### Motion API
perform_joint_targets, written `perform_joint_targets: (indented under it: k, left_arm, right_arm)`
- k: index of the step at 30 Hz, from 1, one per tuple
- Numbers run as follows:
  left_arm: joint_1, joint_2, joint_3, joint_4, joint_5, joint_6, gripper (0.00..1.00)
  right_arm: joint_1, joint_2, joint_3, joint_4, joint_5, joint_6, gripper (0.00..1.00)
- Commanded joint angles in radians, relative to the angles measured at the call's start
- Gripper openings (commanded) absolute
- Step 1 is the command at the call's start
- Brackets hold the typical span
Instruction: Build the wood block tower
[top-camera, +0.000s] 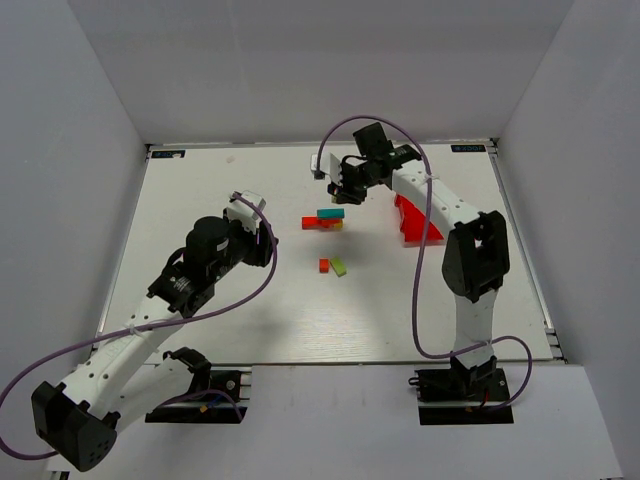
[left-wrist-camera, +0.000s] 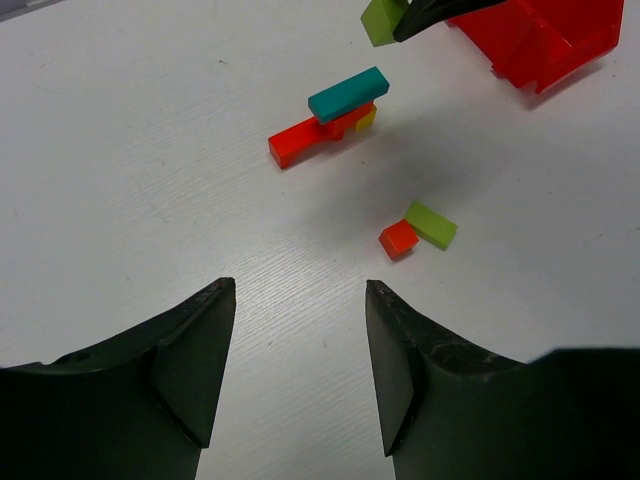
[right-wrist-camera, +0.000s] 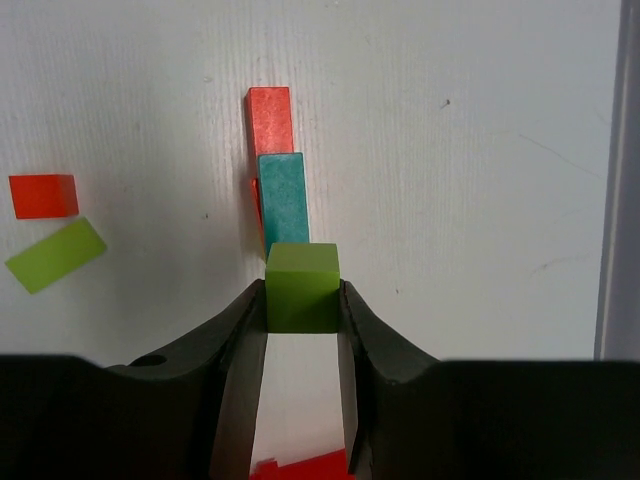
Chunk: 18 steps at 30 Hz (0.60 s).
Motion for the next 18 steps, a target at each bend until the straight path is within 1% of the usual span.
perform_joint_targets:
  k: [1,7,18]
  left_arm:
    - [0.005,-0.026,-0.007,0.015,0.014,0.013,0.65]
    - [0.005,-0.026,-0.007,0.015,0.023,0.013,0.65]
    - [0.005,-0.026,-0.007,0.024,0.032,0.013,0.65]
  right_arm:
    - [-0.009,0.034,0.093,-0.108,-0.064,-0.087,0.12]
    - [-0.019,0.107,0.19,-0.207,-0.058,-0.138,0.15]
    - [-0.009,0.173,0.225,-0.229,-0.037,-0.147,0.16]
